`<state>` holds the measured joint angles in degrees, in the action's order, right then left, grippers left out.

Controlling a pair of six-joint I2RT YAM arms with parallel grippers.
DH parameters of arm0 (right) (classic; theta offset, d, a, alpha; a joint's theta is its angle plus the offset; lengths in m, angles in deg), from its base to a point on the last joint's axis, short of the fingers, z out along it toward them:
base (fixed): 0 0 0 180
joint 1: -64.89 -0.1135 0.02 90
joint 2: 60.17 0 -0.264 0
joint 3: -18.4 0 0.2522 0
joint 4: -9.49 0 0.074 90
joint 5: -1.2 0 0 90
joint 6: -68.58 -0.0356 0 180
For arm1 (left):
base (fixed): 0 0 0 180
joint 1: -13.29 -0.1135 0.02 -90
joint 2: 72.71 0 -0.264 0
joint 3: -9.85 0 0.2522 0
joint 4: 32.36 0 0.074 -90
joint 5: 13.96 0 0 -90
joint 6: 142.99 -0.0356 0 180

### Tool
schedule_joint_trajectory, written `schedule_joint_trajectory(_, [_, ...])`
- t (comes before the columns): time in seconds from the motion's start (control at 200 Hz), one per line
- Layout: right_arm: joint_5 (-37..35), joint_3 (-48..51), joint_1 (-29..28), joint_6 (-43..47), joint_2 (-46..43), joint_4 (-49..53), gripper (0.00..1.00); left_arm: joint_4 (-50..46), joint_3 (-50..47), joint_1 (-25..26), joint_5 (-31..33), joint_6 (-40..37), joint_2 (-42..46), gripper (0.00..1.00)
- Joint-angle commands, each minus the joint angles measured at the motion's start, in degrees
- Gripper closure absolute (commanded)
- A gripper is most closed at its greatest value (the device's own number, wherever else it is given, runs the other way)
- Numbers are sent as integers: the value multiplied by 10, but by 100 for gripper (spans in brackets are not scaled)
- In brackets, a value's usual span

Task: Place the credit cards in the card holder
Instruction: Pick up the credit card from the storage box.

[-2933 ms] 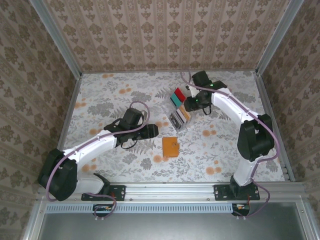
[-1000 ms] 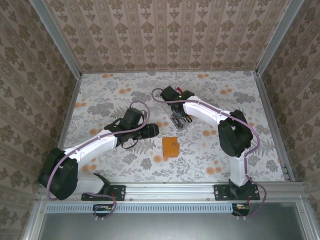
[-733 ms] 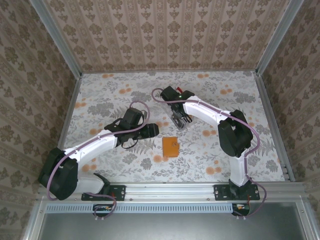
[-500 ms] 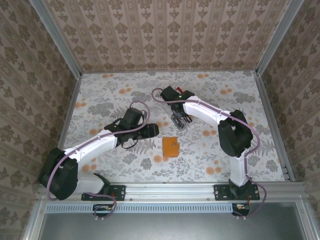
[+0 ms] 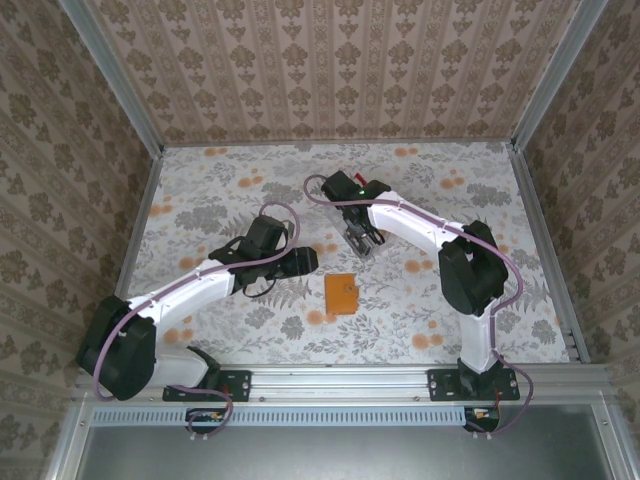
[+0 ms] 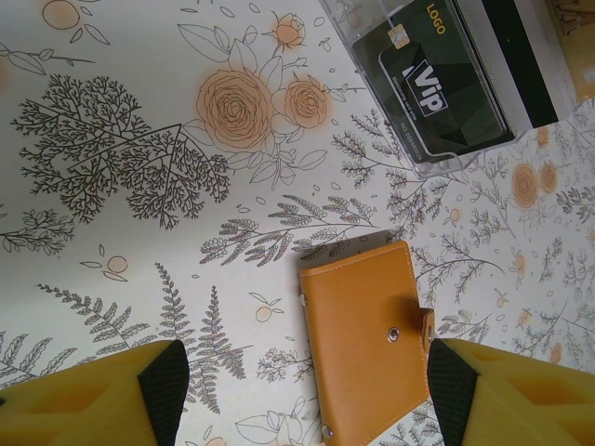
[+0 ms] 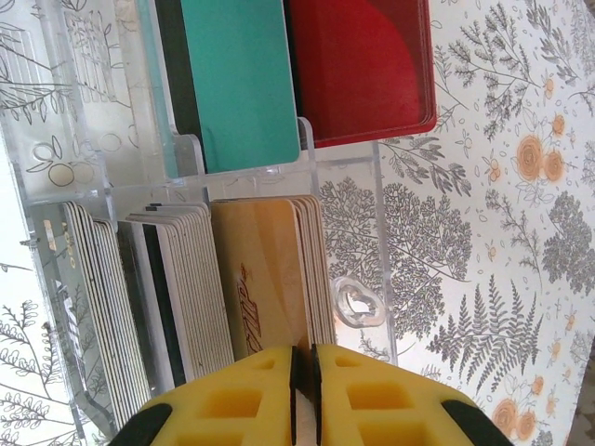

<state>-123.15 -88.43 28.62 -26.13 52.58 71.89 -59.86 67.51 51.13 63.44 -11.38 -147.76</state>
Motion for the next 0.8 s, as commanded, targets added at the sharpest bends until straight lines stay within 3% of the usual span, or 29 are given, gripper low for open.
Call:
schedule_joint_trajectory(0.0, [-29,-5,2,1,-27,15,87,-2,4,2,-2,7,-3,28])
schedule_joint_trajectory(0.24, [28,-9,7,-19,-50,27,93,-3,4,2,-1,7,1,28])
schedule_joint_trajectory(0.615, [106,-5,14,-83,-103,34,93,-8,14,1,-6,7,0,28])
schedule_joint_trajectory(0.79, [193,33,22,-157,-173,-2,94,7,18,-4,-28,22,10,28])
